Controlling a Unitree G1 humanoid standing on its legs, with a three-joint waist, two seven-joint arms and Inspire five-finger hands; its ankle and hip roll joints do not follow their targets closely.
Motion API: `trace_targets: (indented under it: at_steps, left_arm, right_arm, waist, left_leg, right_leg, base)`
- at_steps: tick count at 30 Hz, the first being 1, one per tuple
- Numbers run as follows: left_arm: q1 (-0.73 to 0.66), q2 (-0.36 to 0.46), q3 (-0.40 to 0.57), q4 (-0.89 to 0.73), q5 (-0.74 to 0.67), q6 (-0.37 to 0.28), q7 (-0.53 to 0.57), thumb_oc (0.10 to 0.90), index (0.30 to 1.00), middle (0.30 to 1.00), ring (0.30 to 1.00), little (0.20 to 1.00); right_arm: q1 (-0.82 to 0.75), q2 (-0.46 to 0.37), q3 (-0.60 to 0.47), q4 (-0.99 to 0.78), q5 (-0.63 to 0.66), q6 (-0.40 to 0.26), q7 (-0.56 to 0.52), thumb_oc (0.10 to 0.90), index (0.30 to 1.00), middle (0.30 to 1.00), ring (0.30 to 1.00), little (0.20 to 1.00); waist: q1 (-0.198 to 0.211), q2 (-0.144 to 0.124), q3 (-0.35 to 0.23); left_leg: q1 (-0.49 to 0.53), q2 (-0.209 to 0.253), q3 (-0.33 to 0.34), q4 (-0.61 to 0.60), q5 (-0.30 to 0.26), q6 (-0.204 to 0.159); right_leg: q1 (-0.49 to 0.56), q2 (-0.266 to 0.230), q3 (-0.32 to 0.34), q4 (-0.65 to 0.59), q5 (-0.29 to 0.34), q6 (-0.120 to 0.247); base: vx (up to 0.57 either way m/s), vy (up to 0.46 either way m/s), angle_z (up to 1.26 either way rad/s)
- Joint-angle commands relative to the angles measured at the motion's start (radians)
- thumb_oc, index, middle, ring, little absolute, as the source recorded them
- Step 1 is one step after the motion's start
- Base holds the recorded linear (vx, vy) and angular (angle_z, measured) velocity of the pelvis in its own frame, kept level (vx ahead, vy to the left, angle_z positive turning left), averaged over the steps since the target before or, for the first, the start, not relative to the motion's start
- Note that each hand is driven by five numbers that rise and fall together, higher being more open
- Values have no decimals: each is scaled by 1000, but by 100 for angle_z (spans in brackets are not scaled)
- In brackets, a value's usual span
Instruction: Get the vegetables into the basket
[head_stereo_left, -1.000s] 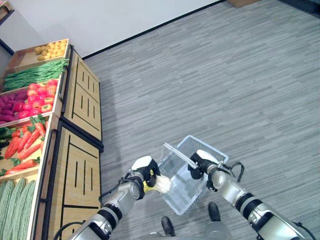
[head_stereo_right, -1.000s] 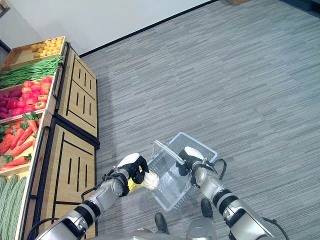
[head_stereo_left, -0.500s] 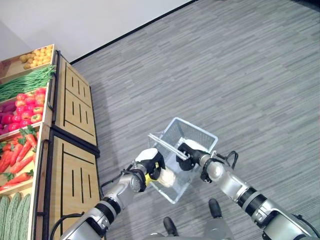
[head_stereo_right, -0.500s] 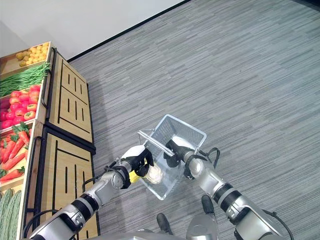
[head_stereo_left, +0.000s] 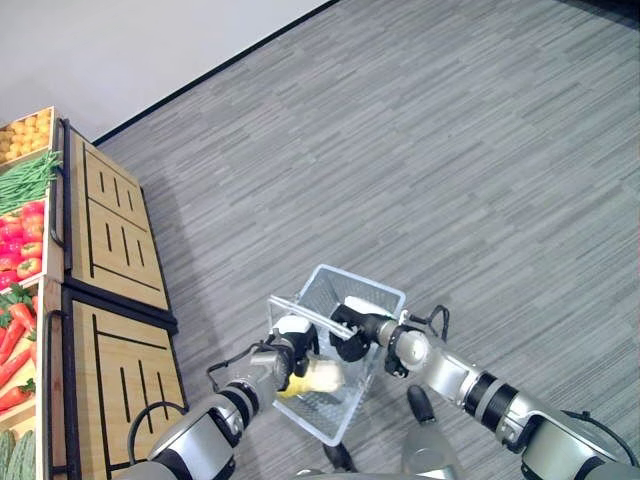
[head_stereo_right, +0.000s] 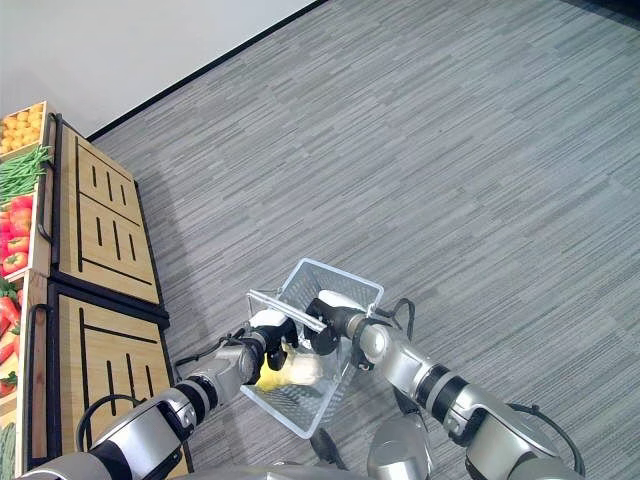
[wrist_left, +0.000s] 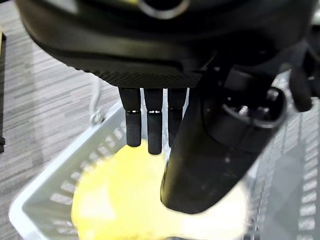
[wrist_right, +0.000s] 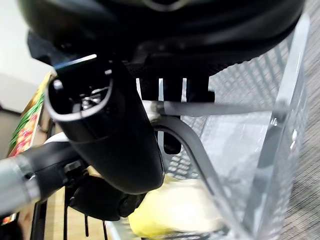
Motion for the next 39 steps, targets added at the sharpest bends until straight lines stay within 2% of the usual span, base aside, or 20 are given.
trace_targets:
  at_steps: [1, 10, 16, 19, 23, 25, 27, 28, 35, 39]
  left_arm:
    - [-157, 16, -25, 65, 29, -2, 55, 900, 1000, 1000, 1000, 1000]
    - [-154, 7, -36, 86, 16, -1, 67, 900, 1000, 1000, 1000, 1000]
    - [-138, 25, -28, 36, -12, -2, 74, 900, 1000, 1000, 1000, 1000]
    - [-84, 49, 5, -26, -46, -8, 61, 900, 1000, 1000, 1000, 1000]
    - [-20, 78, 42, -91, -81, -13, 46, 900, 1000, 1000, 1000, 1000]
    - [24, 100, 68, -114, -95, -17, 31, 900, 1000, 1000, 1000, 1000]
    - [27, 103, 67, -118, -95, -16, 29, 900, 1000, 1000, 1000, 1000]
    - [63, 130, 100, -131, -114, -21, 22, 900, 1000, 1000, 1000, 1000]
    - [166, 200, 194, -89, -123, -28, 10, 900, 1000, 1000, 1000, 1000]
    - [202, 211, 241, -11, -114, -16, 19, 900, 1000, 1000, 1000, 1000]
  right_arm:
    - [-216, 234, -6, -106, 71, -210, -25, 400, 300, 300, 300, 300]
    - [-222, 262, 5, 8, 22, -206, -67, 400, 300, 300, 300, 300]
    - [-199, 230, -46, 79, -60, -170, -131, 400, 300, 300, 300, 300]
    - [-136, 157, -143, 103, -109, -134, -177, 400, 300, 300, 300, 300]
    - [-63, 110, -246, 173, -114, -110, -233, 400, 300, 300, 300, 300]
    - [-23, 83, -315, 254, -112, -96, -256, 400, 300, 300, 300, 300]
    - [-22, 85, -315, 256, -112, -97, -257, 400, 300, 300, 300, 300]
    - [15, 53, -364, 320, -117, -86, -267, 400, 300, 300, 300, 300]
    - [163, -32, -496, 453, -150, -74, -270, 400, 300, 300, 300, 300]
    - [239, -47, -560, 500, -146, -71, -281, 400, 300, 300, 300, 300]
  waist:
    - [-2, -30, -29]
    - [-1, -32, -29]
    - [11, -45, -32]
    - [28, -67, -41]
    - [52, -90, -51]
    - [69, -114, -58]
    - [71, -116, -57]
    - [87, -134, -60]
    - [113, -191, -73]
    - [116, -218, -77]
  left_leg:
    - [38, 24, -19, 10, -13, -63]
    - [41, 24, -20, 8, -14, -61]
    - [46, 28, -29, 8, -17, -58]
    - [54, 34, -39, 9, -23, -56]
    - [68, 40, -55, 11, -31, -50]
    - [82, 42, -65, 13, -41, -45]
    - [85, 41, -64, 13, -42, -45]
    - [93, 42, -68, 15, -45, -43]
    - [118, 44, -84, 11, -54, -38]
    - [124, 43, -88, 10, -58, -35]
  right_leg:
    - [4, -64, 7, 29, -24, 51]
    - [7, -63, 5, 26, -24, 50]
    - [16, -59, -1, 30, -28, 49]
    - [31, -55, -9, 33, -33, 46]
    - [51, -51, -19, 38, -43, 43]
    - [69, -49, -30, 43, -51, 45]
    - [72, -49, -29, 43, -52, 46]
    - [82, -46, -34, 47, -54, 43]
    - [113, -47, -51, 53, -66, 49]
    - [117, -48, -52, 56, -68, 50]
  base:
    - [0, 0, 0]
    - [0, 0, 0]
    - [-2, -3, 1]
    - [9, -10, 4]
    - [18, -10, 7]
    - [42, 3, 6]
    - [21, 9, 6]
    - [29, -2, 5]
    - [23, 21, 6]
    - [6, 16, 4]
